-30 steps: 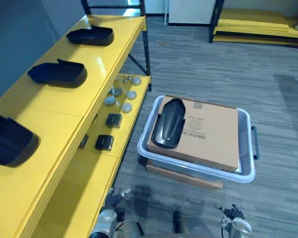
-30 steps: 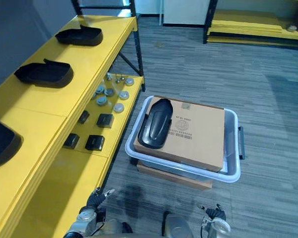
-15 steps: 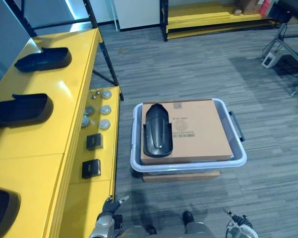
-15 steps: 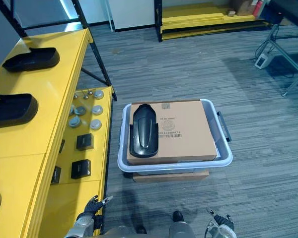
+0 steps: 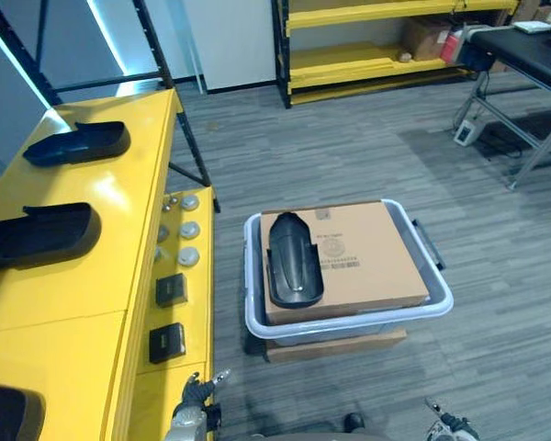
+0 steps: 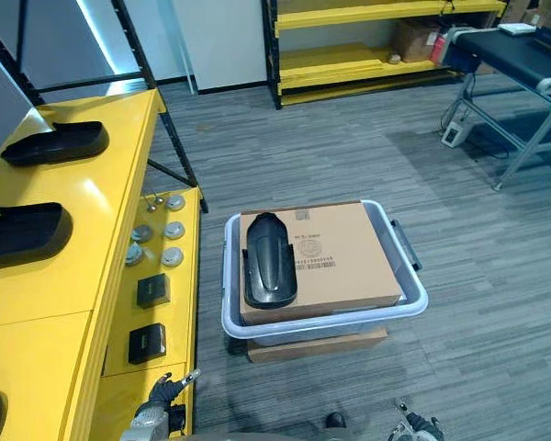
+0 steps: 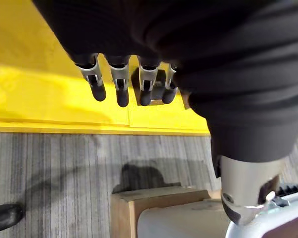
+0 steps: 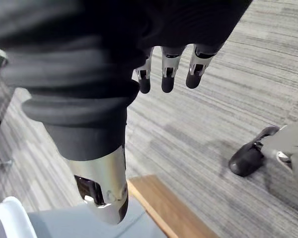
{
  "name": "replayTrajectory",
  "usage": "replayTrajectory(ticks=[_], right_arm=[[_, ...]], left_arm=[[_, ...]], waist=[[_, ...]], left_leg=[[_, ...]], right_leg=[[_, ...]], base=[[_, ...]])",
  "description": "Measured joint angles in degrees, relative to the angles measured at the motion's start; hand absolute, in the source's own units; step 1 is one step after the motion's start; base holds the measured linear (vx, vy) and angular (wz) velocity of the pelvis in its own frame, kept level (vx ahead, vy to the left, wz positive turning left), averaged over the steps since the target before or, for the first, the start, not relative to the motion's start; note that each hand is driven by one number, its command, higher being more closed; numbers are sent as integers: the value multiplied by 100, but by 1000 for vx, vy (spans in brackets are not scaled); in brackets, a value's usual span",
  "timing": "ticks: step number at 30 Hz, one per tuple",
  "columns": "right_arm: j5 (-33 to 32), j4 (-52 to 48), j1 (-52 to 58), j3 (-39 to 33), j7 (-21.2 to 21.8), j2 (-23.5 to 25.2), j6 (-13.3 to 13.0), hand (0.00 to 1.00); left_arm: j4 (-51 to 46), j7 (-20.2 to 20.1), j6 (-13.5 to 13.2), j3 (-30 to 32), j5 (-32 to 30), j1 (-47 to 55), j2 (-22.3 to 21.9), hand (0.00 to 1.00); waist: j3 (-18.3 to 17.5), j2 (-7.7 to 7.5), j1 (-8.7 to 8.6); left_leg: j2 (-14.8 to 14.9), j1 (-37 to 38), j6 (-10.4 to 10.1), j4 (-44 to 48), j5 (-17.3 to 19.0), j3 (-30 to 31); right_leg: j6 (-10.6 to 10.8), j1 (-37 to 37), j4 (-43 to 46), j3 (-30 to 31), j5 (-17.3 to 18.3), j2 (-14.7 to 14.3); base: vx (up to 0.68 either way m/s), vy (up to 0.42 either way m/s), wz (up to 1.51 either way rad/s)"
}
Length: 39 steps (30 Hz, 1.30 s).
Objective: Walk over and take plastic housings, then place them on the shelf
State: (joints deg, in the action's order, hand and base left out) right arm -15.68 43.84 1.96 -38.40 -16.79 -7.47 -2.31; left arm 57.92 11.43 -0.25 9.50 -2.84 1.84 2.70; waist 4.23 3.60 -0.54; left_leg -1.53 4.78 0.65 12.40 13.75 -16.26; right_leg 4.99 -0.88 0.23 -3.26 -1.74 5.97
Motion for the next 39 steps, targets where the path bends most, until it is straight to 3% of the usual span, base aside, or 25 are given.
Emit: replayTrajectory(ticks=[2,6,9,11,15,16,22,27,39], right_arm=[[77,-769,-17,3,-126,-90,-66,0],[309,-1906,-140,137,-208,-361,-224,0],[562,-2824,-282,748,-143,-736,-308,0],[739,-3446,-423,1355,94,-1066,-418,0],[939,-3636,-1038,2277,476,-1500,-641,0],[978,-3620,-1194,2488,534,-1570,-641,0],[1572,-2485,-1965,3402,576,-1672,-596,0],[1910,-1198,-2633,3947,559,-1666,-337,0],[2545,840,-3933,4122,233,-1468,119,0]], left_arm=[[-12,15,-6,-10,-2,4,0,0],[-202,25,-29,-44,-6,201,-2,0],[-238,15,-34,-63,-8,381,-9,0],[-281,5,-43,-61,-10,511,11,0],[-338,-18,-133,-58,-14,631,43,0],[-339,-19,-144,-61,-14,679,41,0],[-337,-7,-232,-105,-12,837,41,0],[-357,33,-291,-126,-7,817,26,0],[-443,255,-398,-316,62,805,9,0]], waist=[[0,-4,-13],[-17,-82,-11],[-17,-95,-5],[-19,-98,126],[10,-169,180],[9,-169,288],[12,-140,486],[94,-112,626],[596,9,915]], left_leg=[[-13,-2,92,-72,-59,87],[-33,6,16,-275,-249,219],[24,-2,-6,-478,-328,320],[122,-2,-10,-617,-326,385],[206,-128,-179,-744,-411,542],[224,-166,-254,-770,-458,565],[293,-397,-415,-833,-637,851],[243,-629,-431,-837,-818,985],[210,-1158,-309,-848,-943,1224]], right_leg=[[11,10,10,-86,-7,5],[-5,59,37,-200,-30,12],[-43,133,27,-303,-60,-18],[-132,149,-63,-359,-127,-133],[-187,267,-61,-528,-99,-187],[-209,313,-47,-615,-86,-189],[-338,538,210,-928,30,-195],[-340,742,367,-1126,107,-111],[-331,1193,541,-1439,148,-22]], base=[[-82,-45,19],[-96,-69,16],[-98,-87,12],[-84,-80,6],[-81,-103,22],[-23,-68,20],[25,-63,26],[27,-12,18],[-22,2,15]])
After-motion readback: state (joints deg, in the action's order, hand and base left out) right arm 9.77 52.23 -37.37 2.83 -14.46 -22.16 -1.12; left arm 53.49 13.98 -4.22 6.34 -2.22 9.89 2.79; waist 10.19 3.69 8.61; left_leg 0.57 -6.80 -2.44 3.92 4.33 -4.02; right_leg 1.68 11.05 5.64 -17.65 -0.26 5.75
